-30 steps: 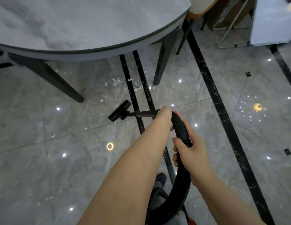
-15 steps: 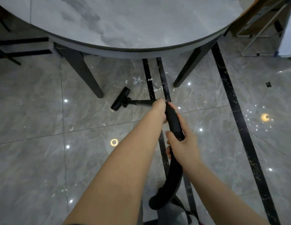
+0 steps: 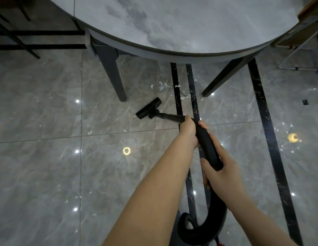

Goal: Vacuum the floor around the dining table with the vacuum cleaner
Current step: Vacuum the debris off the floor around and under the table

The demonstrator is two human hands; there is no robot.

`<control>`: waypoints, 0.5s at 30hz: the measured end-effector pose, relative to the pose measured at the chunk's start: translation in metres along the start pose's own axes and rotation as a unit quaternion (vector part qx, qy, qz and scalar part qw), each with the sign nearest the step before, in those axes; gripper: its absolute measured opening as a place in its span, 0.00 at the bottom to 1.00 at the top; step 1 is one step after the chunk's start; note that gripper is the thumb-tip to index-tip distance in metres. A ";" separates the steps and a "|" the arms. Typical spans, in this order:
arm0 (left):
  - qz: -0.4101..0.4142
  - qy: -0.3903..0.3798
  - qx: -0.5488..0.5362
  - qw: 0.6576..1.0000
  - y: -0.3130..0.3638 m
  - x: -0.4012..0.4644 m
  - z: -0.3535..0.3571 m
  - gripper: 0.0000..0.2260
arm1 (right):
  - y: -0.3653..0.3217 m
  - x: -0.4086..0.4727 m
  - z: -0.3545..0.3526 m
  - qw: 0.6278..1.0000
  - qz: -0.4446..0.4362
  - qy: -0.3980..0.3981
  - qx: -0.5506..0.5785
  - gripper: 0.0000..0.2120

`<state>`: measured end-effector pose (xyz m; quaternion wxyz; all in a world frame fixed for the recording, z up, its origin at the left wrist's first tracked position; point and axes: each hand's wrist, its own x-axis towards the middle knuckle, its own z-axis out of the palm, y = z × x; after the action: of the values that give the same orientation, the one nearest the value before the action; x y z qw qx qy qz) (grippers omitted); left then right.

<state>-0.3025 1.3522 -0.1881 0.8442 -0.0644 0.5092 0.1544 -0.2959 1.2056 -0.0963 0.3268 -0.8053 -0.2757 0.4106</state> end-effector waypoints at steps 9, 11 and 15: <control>0.043 0.011 -0.004 0.999 0.042 -0.022 -0.022 0.24 | -0.018 0.009 0.034 0.998 -0.049 -0.031 -0.009 0.39; 0.043 0.014 -0.012 0.999 0.039 -0.028 -0.028 0.21 | -0.016 0.004 0.036 0.999 -0.036 -0.038 -0.001 0.38; 0.040 0.005 -0.035 0.999 0.015 -0.042 -0.039 0.16 | -0.006 -0.017 0.027 0.998 -0.041 -0.051 -0.009 0.39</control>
<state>-0.3582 1.3473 -0.1685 0.8320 -0.0740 0.5101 0.2052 -0.3283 1.2054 -0.0953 0.3220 -0.7742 -0.3287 0.4346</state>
